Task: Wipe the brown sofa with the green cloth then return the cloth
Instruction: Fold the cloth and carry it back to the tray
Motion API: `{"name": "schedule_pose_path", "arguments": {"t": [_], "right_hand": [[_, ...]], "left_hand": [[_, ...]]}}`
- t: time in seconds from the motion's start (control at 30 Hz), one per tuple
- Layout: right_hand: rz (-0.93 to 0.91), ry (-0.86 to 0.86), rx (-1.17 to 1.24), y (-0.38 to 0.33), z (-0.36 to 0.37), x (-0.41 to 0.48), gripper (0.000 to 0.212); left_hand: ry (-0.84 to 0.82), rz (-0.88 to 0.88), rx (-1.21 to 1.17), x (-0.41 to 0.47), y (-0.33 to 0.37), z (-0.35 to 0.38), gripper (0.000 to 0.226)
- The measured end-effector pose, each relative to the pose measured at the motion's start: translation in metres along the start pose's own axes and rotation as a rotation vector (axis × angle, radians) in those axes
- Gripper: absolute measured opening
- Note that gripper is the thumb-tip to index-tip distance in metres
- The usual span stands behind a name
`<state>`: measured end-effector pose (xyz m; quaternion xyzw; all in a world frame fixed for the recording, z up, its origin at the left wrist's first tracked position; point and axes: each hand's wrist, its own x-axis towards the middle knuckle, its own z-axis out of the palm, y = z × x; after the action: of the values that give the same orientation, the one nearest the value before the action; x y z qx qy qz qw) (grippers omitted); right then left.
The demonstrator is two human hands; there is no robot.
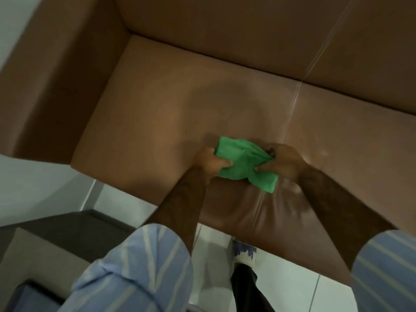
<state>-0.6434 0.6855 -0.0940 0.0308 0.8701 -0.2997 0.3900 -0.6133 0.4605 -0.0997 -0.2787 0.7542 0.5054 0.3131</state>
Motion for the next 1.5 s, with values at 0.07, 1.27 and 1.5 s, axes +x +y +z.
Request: {"name": "schedule_pose_path", "arguments": {"t": [0.07, 1.27, 1.5], "right_hand": [[0.013, -0.105, -0.02, -0.018, 0.003, -0.002, 0.051], [-0.374, -0.374, -0.081, -0.328, 0.579, -0.197, 0.029], [-0.685, -0.225, -0.613, -0.309, 0.621, -0.185, 0.028]], "left_hand": [[-0.075, -0.026, -0.152, -0.016, -0.015, -0.022, 0.049], [1.041, -0.348, -1.017, -0.361, -0.6, -0.24, 0.028], [1.116, -0.361, -0.519, -0.34, -0.62, -0.23, 0.032]]}}
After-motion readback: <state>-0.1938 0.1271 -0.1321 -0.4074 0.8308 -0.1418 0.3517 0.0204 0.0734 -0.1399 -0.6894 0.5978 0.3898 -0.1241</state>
